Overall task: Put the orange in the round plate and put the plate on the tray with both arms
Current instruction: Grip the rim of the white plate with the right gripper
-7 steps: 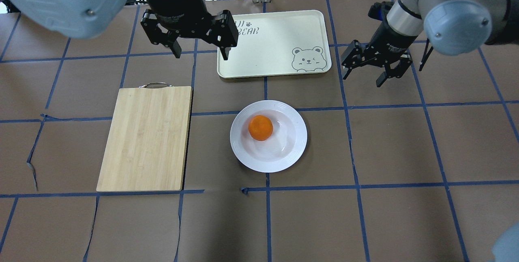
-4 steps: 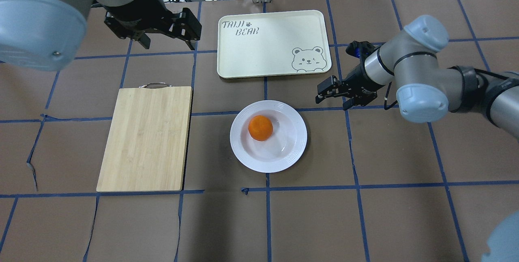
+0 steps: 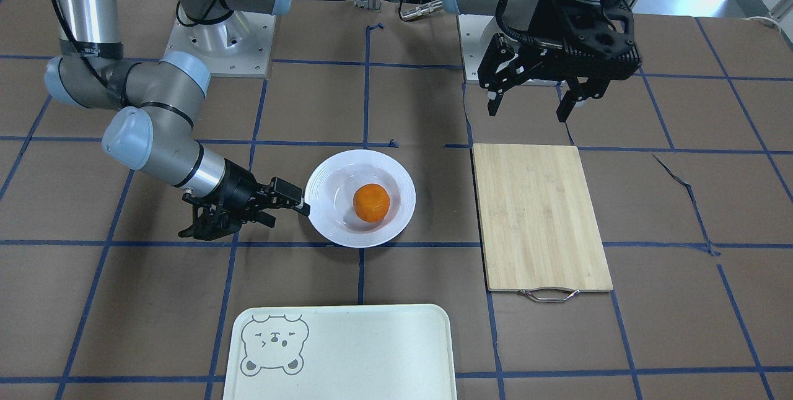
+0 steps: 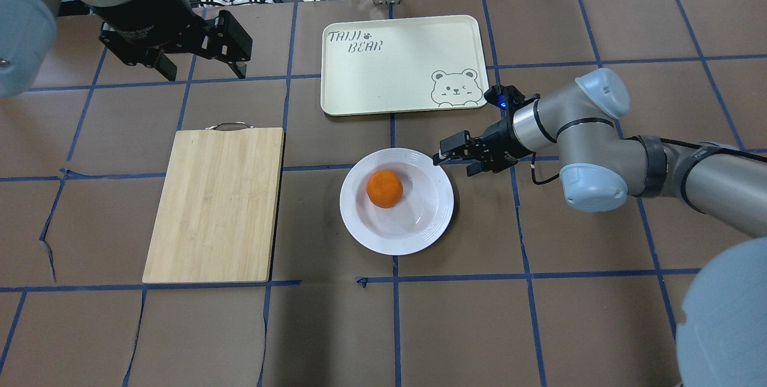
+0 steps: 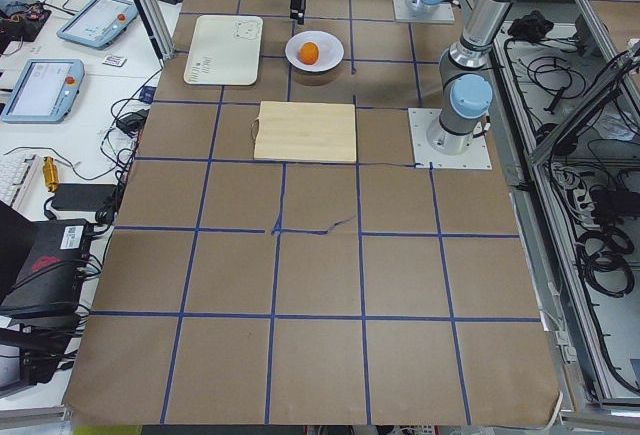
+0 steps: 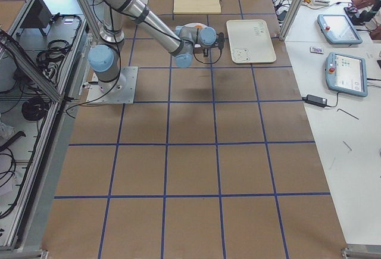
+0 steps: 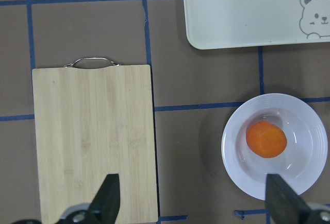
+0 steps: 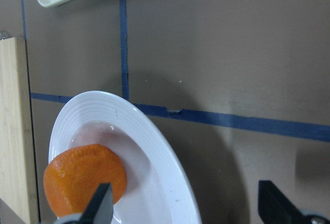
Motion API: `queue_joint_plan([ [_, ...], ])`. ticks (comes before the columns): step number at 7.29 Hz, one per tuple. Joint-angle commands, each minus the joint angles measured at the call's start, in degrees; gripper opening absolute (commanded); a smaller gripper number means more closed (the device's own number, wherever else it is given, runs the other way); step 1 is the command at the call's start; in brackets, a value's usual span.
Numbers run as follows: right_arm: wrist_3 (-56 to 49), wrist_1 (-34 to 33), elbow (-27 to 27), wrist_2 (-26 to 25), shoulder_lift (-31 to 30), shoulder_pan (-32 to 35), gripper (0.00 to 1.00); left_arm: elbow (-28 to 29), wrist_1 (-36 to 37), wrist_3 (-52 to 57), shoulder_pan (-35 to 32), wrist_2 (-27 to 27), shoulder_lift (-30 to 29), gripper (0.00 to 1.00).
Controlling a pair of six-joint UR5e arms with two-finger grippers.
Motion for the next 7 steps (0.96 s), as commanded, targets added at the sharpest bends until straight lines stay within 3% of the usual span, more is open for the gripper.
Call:
queue_joint_plan([
  [1,0.02,-3.56,2.78,0.64,1.0,1.69,0.99,-1.43,0.42,0.15,0.52,0.68,0.29,1.0],
  [7,0.11,-4.27,3.14,0.56,2.07,2.04,0.65,-1.79,0.42,0.15,0.52,0.33,0.47,1.0],
])
